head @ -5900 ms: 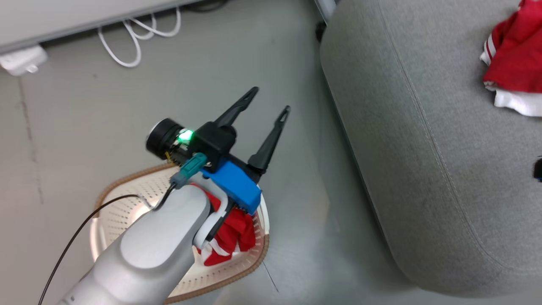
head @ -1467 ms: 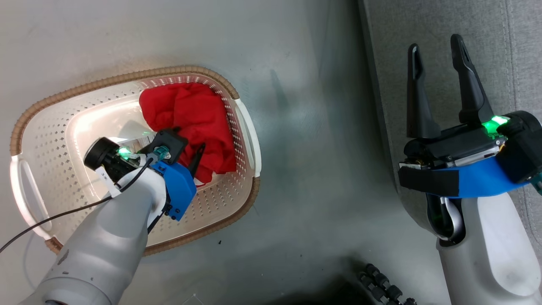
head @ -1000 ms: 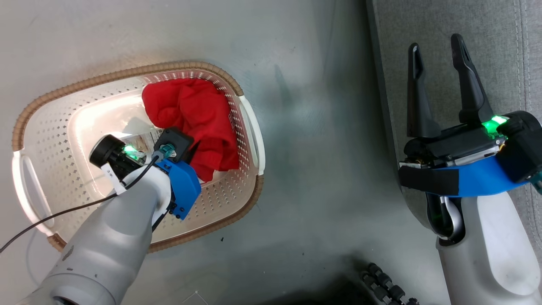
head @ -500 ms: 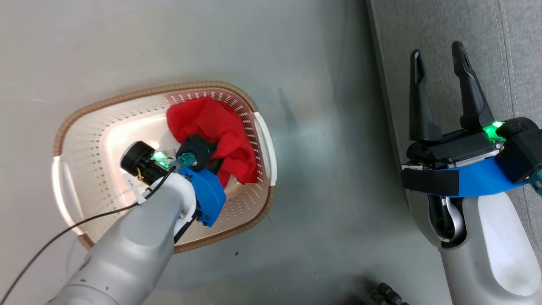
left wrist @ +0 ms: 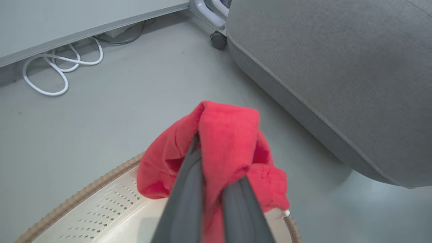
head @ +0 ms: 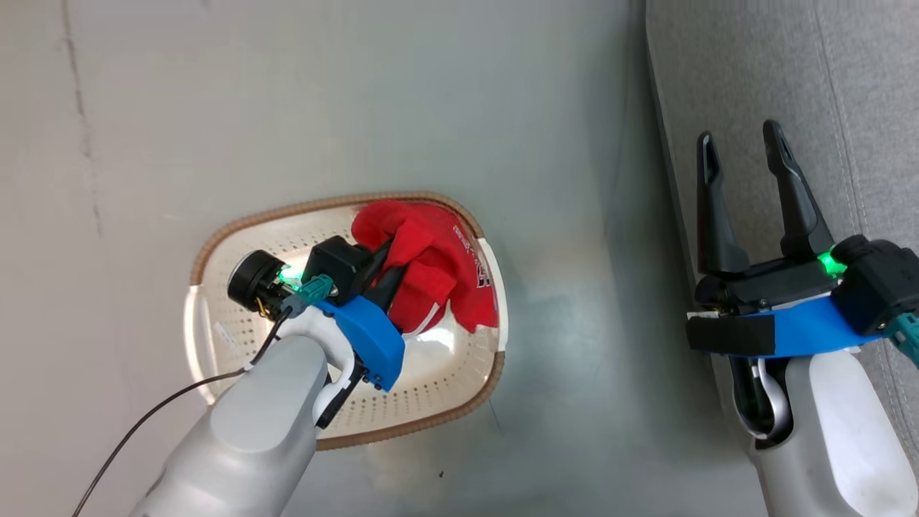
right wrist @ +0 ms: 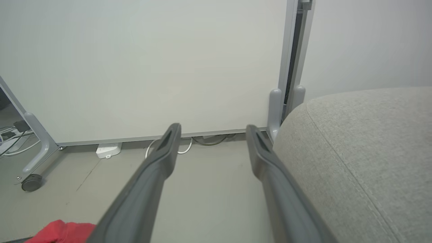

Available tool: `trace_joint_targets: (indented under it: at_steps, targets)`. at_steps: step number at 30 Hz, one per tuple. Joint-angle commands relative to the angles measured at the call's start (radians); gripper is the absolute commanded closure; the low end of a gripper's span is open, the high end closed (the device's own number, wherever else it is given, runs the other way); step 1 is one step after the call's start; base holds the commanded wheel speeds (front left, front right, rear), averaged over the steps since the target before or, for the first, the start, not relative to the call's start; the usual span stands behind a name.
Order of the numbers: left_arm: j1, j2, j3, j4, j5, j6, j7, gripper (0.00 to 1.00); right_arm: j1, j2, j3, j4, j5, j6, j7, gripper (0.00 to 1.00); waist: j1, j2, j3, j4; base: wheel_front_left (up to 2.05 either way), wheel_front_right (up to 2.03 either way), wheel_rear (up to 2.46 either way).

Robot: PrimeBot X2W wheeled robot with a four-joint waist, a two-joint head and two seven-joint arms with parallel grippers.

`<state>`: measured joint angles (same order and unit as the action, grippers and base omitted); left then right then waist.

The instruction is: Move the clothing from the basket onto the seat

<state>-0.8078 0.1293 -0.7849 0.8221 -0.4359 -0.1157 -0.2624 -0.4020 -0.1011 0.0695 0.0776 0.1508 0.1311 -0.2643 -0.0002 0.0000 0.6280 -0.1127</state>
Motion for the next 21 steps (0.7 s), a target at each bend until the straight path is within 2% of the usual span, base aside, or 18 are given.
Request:
trace_joint_targets:
  at_steps: [1,13,21]
  targets:
    - [0.019,0.006,0.017,-0.021,0.012,0.004,-0.003,1.00,0.012,-0.006,-0.002,0.003,-0.001,-0.001,0.000,0.00,0.0002,0.0000,-0.042,0.025,0.00,0.00,0.00]
    - [0.119,-0.010,0.126,-0.179,0.105,-0.004,-0.003,1.00,0.116,-0.006,-0.019,0.043,0.006,-0.001,0.000,0.00,0.0002,0.0000,-0.230,0.083,0.00,0.00,0.00]
    - [0.154,-0.034,0.157,-0.240,0.113,-0.010,-0.003,1.00,0.195,-0.002,-0.021,0.065,0.008,-0.001,0.000,0.00,0.0002,0.0000,-0.358,0.105,0.00,0.00,0.00]
